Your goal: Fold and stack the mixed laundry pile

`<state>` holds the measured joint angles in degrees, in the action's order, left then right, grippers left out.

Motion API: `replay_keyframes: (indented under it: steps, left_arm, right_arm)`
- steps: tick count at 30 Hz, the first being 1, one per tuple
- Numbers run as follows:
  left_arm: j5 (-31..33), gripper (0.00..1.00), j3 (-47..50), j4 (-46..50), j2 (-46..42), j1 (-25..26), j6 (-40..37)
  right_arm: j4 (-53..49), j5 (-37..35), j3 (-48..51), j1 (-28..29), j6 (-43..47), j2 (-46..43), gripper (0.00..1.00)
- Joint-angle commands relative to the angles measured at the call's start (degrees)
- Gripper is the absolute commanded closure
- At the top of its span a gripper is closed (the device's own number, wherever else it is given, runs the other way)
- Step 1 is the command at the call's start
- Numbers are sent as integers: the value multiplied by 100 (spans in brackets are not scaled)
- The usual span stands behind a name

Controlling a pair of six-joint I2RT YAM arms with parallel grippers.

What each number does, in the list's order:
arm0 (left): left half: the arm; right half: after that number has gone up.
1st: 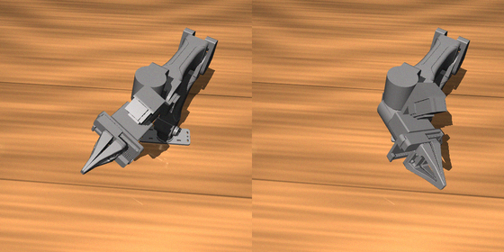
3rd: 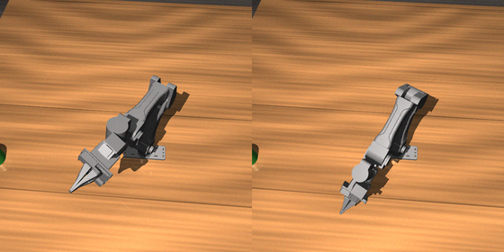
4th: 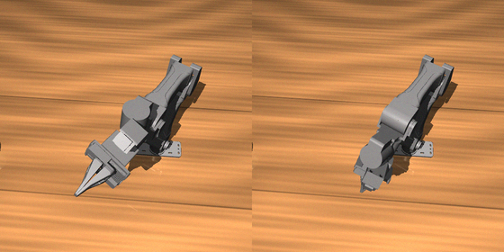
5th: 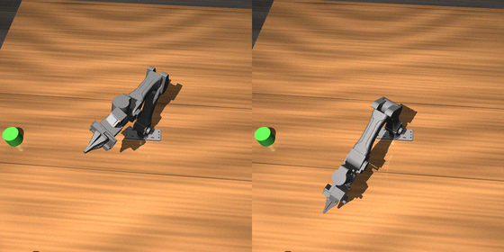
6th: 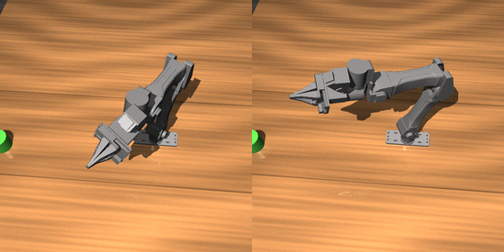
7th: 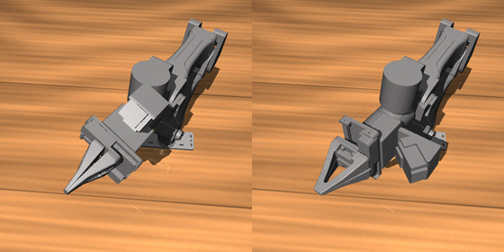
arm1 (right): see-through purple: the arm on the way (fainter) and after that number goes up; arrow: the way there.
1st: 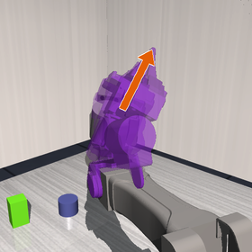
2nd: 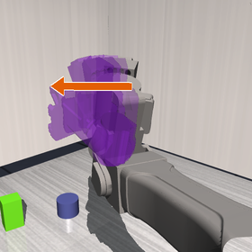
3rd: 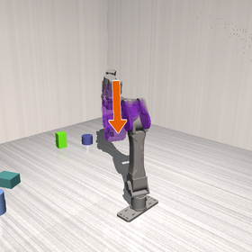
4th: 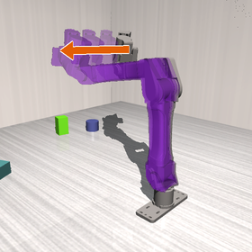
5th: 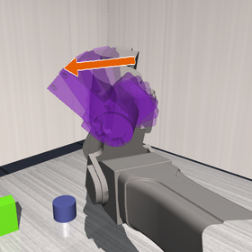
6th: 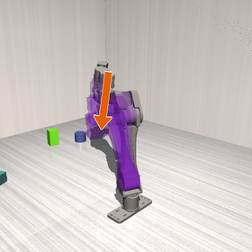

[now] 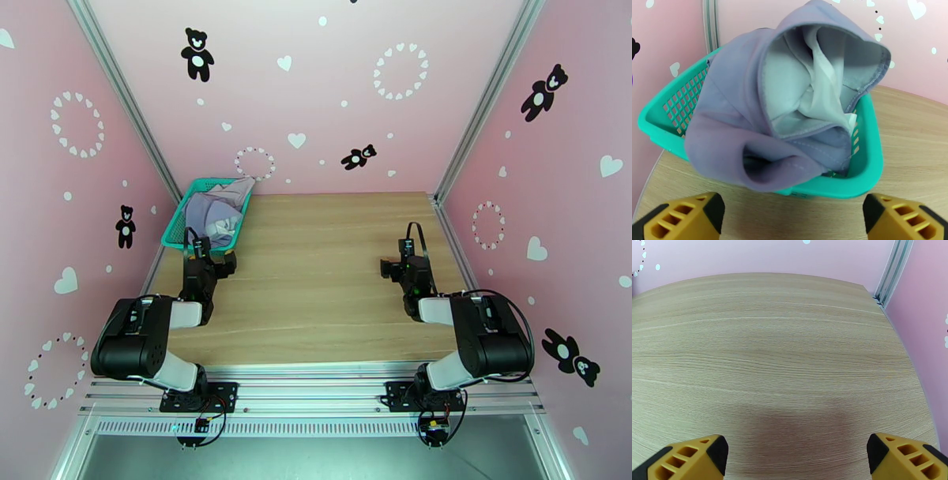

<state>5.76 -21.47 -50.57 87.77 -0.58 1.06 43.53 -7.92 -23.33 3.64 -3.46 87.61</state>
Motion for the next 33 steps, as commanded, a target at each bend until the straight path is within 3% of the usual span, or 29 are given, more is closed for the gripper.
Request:
replay_keyframes:
  steps: [1, 3, 7, 11, 14, 18, 23, 28, 33]
  left_arm:
    - [-10, 1, 16, -106, 9, -4, -25]
    - [326, 1, -67, 313, -300, -4, 106]
    - [975, 1, -563, 2201, -1567, 104, 367]
    - [1742, 1, -2012, 5389, -2539, 128, 1642]
    - [1322, 1, -3612, 7381, -2142, 128, 2020]
    - [678, 1, -5705, 9370, -716, 120, 2136]
    - [-31, 1, -7028, 9963, 424, -105, 2118]
    - [-74, 1, -8211, 10316, 1427, -281, 1964]
    - [-566, 1, -9081, 10580, 2453, -346, 1877]
  right_arm:
    - [211, -34, -10, -2, -49, -49, 1]
    - [-824, -77, -383, -3, -64, -489, 1]
    - [-2949, -57, -1251, 12, -139, -1660, 1]
    - [-5483, -486, -2506, 12, -957, -2762, 1]
    - [-7075, -180, -3573, 19, -1427, -2754, 1]
    - [-8684, 358, -4910, 308, -1667, -2106, 1]
    - [-8855, 720, -5122, 594, -1858, -1951, 1]
    - [-8783, 1023, -5222, 709, -1853, -1735, 1]
    - [-8774, 995, -5285, 763, -1834, -1514, 1]
